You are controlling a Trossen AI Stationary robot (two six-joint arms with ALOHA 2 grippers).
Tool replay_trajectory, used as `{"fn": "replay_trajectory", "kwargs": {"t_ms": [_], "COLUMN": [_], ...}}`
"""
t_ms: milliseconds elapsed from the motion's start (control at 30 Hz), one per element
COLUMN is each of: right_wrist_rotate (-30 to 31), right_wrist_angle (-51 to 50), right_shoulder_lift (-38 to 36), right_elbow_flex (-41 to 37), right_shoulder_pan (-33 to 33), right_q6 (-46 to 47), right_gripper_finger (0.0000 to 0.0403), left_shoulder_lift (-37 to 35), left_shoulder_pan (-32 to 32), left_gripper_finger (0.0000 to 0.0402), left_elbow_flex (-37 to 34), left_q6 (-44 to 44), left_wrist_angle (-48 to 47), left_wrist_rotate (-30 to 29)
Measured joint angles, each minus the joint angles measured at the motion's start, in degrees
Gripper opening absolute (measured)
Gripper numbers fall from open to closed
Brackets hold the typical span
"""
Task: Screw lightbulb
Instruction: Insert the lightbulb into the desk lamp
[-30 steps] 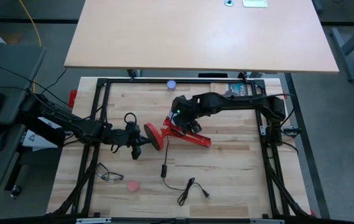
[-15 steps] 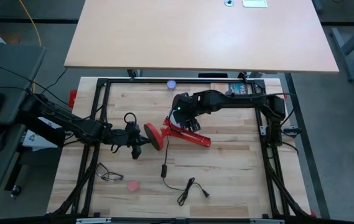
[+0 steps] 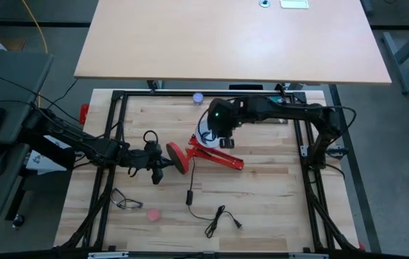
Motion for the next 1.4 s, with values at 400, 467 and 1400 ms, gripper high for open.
{"fn": "replay_trajectory", "kwargs": {"t_ms": [400,467,1400], "right_wrist_rotate": [-7.32,-6.19,-1.75], "right_wrist_angle": [-2.28,-2.8,6.24], "right_shoulder_lift": [0.09,0.22,4.09], "right_elbow_flex": [-1.03,-1.03,-1.03], "right_shoulder_pan": [2.11,2.67,0.88], "right_q6": [4.78,4.17,1.97], "right_gripper_finger": [0.0001,0.0001,0.0], "left_shoulder_lift": [0.0,0.0,0.0], "left_shoulder_pan": [0.0,0.0,0.0], "left_gripper_finger": [0.0,0.0,0.0], "left_elbow_flex": [0.0,0.0,0.0], "left_q6": [-0.48,-0.49,-0.5], "left_wrist_angle": [0.01,-0.04,-0.42], "left_wrist_rotate": [-0.76,-0.82,-1.01]}}
